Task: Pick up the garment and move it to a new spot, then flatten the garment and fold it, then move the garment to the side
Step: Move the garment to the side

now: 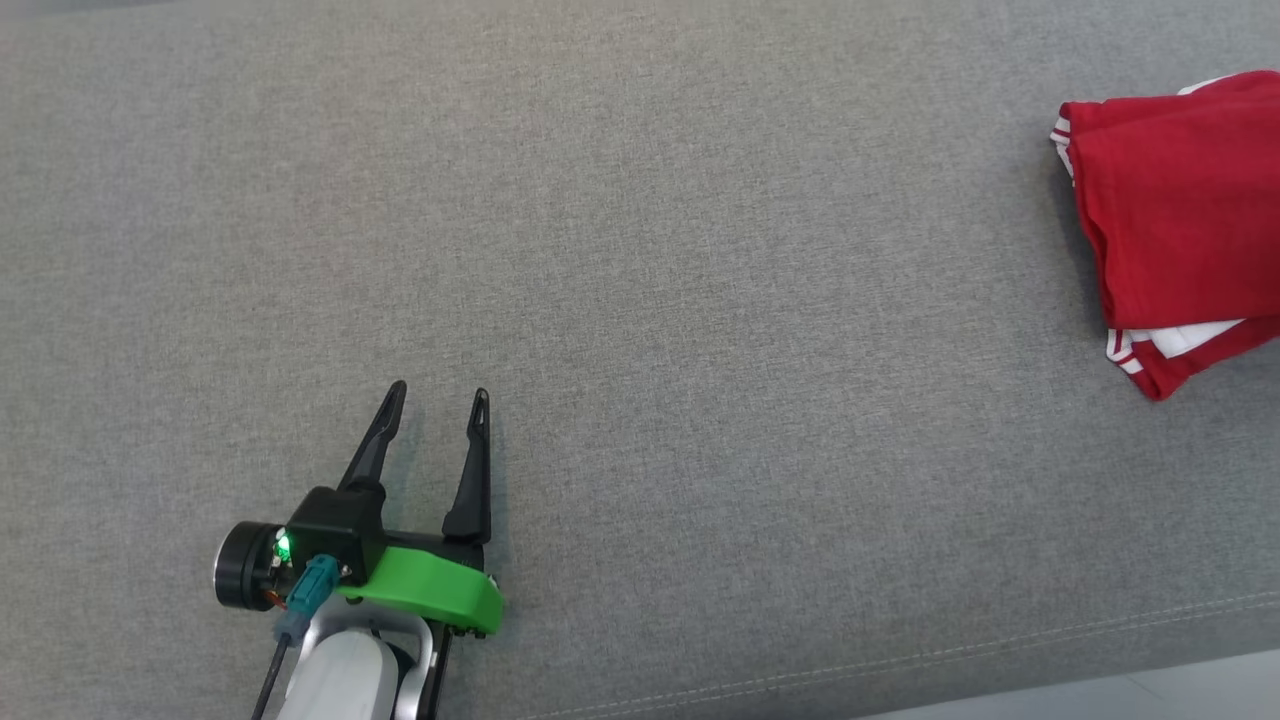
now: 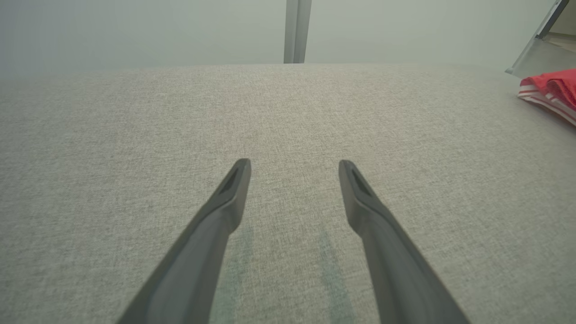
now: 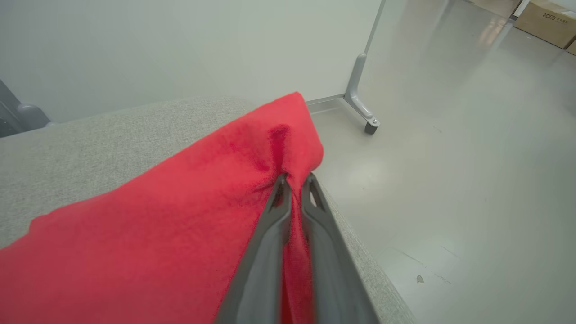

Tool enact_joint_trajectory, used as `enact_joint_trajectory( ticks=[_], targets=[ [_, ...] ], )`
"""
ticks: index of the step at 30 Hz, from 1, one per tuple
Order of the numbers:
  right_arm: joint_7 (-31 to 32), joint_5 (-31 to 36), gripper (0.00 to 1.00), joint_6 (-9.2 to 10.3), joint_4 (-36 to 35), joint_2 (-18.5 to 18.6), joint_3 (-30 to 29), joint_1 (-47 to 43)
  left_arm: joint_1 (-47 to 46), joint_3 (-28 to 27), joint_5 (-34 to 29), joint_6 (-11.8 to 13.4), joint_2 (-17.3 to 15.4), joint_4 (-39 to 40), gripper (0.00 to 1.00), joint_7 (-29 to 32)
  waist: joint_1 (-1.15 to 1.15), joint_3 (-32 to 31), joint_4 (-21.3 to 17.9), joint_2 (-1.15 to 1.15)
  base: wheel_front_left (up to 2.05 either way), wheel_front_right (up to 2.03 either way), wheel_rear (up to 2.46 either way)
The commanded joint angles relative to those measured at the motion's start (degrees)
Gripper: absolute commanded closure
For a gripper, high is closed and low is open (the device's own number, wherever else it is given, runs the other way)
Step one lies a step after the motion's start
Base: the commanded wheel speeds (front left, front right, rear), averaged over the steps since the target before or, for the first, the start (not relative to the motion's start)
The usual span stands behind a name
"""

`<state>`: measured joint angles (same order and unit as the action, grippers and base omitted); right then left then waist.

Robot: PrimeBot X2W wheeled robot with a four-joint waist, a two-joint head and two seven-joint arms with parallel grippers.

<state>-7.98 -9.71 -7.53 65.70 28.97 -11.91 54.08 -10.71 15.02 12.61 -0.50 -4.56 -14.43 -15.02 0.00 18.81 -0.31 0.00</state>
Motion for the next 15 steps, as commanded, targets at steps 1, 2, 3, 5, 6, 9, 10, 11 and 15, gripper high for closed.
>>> enact_joint_trajectory(
  ticks=[1,2,3,5,6,9,10,11,15],
  targets=[
    [-0.8,0.9,1.0,0.1,0.5,0.1,-0.6,0.8,-1.0,0.0,-0.6,-0.1,-0.5,0.3,0.0,-0.2,0.0,2.0,1.0,0.0,0.0,0.0,0.0],
    [-1.4,1.7,0.95,0.1,1.4,0.2,-1.4,1.2,-1.2,0.1,-0.6,-0.1,-0.6,0.5,0.0,-0.2,0.0,2.4,1.1,0.0,0.0,0.0,0.0],
    [-2.3,2.9,0.33,0.1,2.0,0.2,-2.1,1.5,-1.3,0.1,-0.7,0.0,-0.7,0.7,0.0,-0.2,0.0,2.6,1.2,0.0,0.0,0.0,0.0],
    [-3.6,5.5,0.0,0.1,2.9,0.3,-3.0,2.1,-1.4,0.2,-0.8,0.2,-0.8,1.0,0.0,-0.2,0.0,3.0,1.3,0.0,0.0,0.0,0.0],
    [-4.0,6.5,0.0,0.1,3.3,0.2,-3.5,2.2,-1.4,0.2,-0.9,0.3,-0.9,1.1,0.0,-0.2,0.0,3.0,1.2,0.0,0.0,0.0,0.0],
    [-5.1,9.2,0.0,0.1,4.0,0.0,-5.2,2.6,-1.5,0.4,-1.1,0.4,-1.1,1.2,0.0,-0.2,0.0,2.9,1.0,0.0,0.0,0.0,0.0],
    [-5.3,9.7,0.0,0.1,4.2,-0.1,-5.6,2.6,-1.6,0.4,-1.2,0.5,-1.1,1.3,0.0,-0.2,0.0,2.8,0.8,0.0,0.0,0.0,0.0],
    [-5.5,10.4,0.0,0.1,4.4,-0.4,-6.1,2.6,-1.5,0.4,-1.1,0.6,-1.1,1.2,0.0,-0.2,0.0,2.7,0.6,0.0,0.0,0.0,0.0],
    [-6.1,12.6,0.0,0.1,4.5,-1.8,-7.0,2.7,-1.4,0.5,-0.8,0.8,-1.1,0.8,0.0,-0.2,0.0,1.8,-0.2,0.0,0.0,0.0,0.0]
  ],
)
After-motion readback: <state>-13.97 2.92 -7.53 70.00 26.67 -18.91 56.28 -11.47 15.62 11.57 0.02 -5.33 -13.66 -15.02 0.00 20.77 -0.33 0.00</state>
